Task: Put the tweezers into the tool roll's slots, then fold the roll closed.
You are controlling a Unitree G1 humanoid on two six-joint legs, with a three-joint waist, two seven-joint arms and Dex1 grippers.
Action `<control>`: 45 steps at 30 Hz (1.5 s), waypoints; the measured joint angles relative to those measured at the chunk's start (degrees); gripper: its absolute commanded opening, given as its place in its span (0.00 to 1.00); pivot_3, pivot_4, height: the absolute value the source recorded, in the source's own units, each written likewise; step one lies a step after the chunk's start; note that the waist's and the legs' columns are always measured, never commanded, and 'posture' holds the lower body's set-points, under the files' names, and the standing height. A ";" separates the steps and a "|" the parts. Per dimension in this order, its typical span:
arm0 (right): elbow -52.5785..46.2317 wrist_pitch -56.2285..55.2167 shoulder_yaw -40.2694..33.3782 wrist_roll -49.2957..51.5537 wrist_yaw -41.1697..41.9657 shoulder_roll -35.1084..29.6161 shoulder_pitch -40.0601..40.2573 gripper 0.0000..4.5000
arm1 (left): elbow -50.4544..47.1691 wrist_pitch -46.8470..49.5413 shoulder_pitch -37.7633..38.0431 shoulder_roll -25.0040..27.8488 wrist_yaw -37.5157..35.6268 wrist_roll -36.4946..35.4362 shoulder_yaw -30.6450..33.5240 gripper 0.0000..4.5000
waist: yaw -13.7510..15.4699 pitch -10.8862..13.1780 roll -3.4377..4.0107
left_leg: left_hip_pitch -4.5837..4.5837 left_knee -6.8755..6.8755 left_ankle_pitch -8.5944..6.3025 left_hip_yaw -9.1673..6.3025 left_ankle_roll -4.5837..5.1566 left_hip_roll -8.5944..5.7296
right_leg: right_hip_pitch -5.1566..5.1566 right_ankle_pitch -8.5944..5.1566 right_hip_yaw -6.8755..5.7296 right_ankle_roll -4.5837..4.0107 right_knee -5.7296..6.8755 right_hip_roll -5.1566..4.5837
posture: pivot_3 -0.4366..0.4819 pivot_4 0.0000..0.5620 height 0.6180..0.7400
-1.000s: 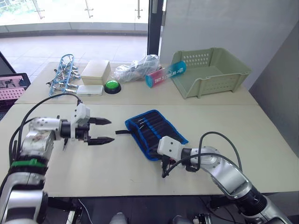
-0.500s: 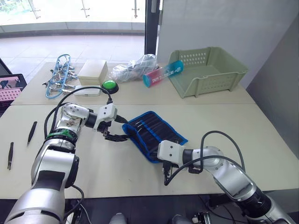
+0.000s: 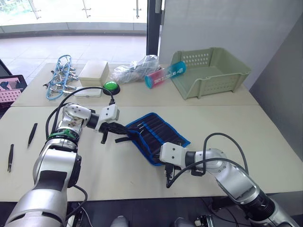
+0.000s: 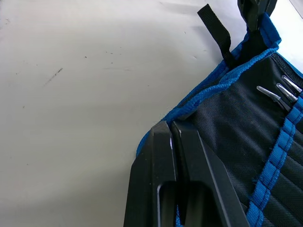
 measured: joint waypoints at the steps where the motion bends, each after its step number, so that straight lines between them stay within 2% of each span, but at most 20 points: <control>1: 0.00 0.00 0.00 -0.05 0.01 0.03 0.00 0.00 | 0.00 -0.58 0.00 0.03 -0.01 0.06 0.00 0.01 | 0.00 0.00 0.00 | 0.00 0.00 0.00 0.00 0.00 0.00 | 0.00 0.00 0.00 0.00 0.00 0.00 | 0.48 0.27 0.81; 3: 0.00 0.00 0.00 -0.06 0.12 0.08 0.00 0.00 | 0.00 -1.69 0.00 0.32 -0.07 0.17 0.00 0.01 | -0.04 0.00 0.00 | 0.00 0.00 0.00 0.00 0.00 0.00 | 0.00 0.00 0.00 0.00 0.00 0.00 | 0.48 0.27 0.81; 6: -0.01 0.00 0.00 -0.07 0.21 0.09 0.02 0.18 | 0.00 -2.81 0.01 0.97 -0.67 0.19 0.05 0.00 | -0.09 0.00 0.00 | 0.00 0.00 0.00 0.00 0.00 0.00 | 0.00 0.00 0.00 0.00 0.01 0.00 | 0.48 0.27 0.81; 9: -0.68 0.60 -0.50 1.01 1.20 0.07 0.92 0.41 | -0.13 -3.79 0.26 1.77 -1.04 -0.09 -0.30 0.00 | -0.09 0.00 0.00 | 0.00 0.00 0.00 0.00 0.00 0.00 | 0.00 0.00 0.00 0.00 0.01 0.00 | 0.48 0.27 0.81; 13: -1.84 6.02 -6.50 7.52 1.55 1.78 1.56 0.70 | -1.79 -5.84 2.87 4.27 -1.17 -2.54 -2.07 0.00 | -0.51 0.00 0.00 | 0.05 0.02 0.01 -0.02 0.00 0.00 | 0.04 0.00 0.00 0.00 0.05 0.00 | 0.48 0.27 0.81; 19: 3.57 15.09 -20.03 19.78 -0.93 9.73 -3.48 0.70 | -8.43 -9.04 9.66 9.24 -1.22 -9.59 -6.74 0.00 | -1.00 0.00 0.01 | 0.11 0.02 0.03 -0.03 -0.02 0.01 | 0.06 0.00 0.03 0.00 0.14 0.00 | 0.48 0.27 0.81; 21: 6.49 16.59 -21.51 21.60 -3.21 13.51 -5.28 0.70 | -11.53 -9.25 12.28 10.59 -1.22 -12.21 -8.26 0.00 | -1.00 0.00 0.01 | 0.13 0.02 0.03 -0.03 -0.02 0.01 | 0.05 0.00 0.03 0.00 0.18 0.00 | 0.48 0.27 0.81; 25: 10.67 16.74 -18.77 21.30 -7.70 20.24 -6.43 0.46 | -17.26 -9.28 16.64 12.35 -1.23 -16.77 -10.52 0.00 | -0.97 0.01 0.03 | 0.09 0.04 0.03 -0.04 -0.02 0.01 | 0.02 0.00 0.05 0.00 0.28 0.00 | 0.48 0.27 0.81; 28: 13.34 15.73 -13.52 19.21 -10.25 24.48 -6.50 0.22 | -19.18 -9.29 17.68 13.39 -1.23 -18.31 -11.24 0.00 | -0.93 0.01 0.03 | 0.08 0.05 0.03 -0.04 -0.02 0.01 | -0.01 0.00 0.05 0.00 0.31 0.00 | 0.48 0.27 0.81; 31: 16.61 13.84 -7.38 16.38 -11.01 25.98 -6.13 0.01 | -19.82 -9.28 17.72 13.71 -1.23 -19.22 -11.33 0.00 | -0.96 0.01 0.03 | 0.08 0.06 0.03 -0.04 -0.02 0.01 | -0.01 0.00 0.06 0.00 0.31 0.00 | 0.48 0.27 0.81; 36: 22.37 12.85 -2.72 11.57 -11.91 24.42 -5.05 0.01 | -19.86 -9.29 17.77 14.12 -1.23 -19.39 -11.38 0.00 | -0.92 0.01 0.02 | 0.07 0.07 0.03 -0.04 -0.02 0.01 | 0.00 0.00 0.06 0.00 0.31 0.00 | 0.48 0.27 0.81; 43: 23.15 11.82 -2.19 10.07 -12.25 24.98 -4.81 0.01 | -20.94 -3.22 18.31 15.33 -1.23 -19.44 -12.00 0.00 | -1.11 0.00 0.04 | 0.18 0.10 0.03 -0.03 -0.02 0.01 | 0.02 0.00 0.10 0.00 0.44 0.00 | 0.48 0.27 0.81; 45: 23.37 11.81 -2.27 10.05 -12.36 25.30 -4.79 0.00 | -22.96 -0.57 19.06 16.23 -1.23 -20.48 -12.27 0.14 | -1.20 -0.01 0.04 | 0.21 0.09 0.03 -0.03 -0.03 0.02 | 0.02 0.00 0.13 0.00 0.48 0.00 | 0.48 0.27 0.81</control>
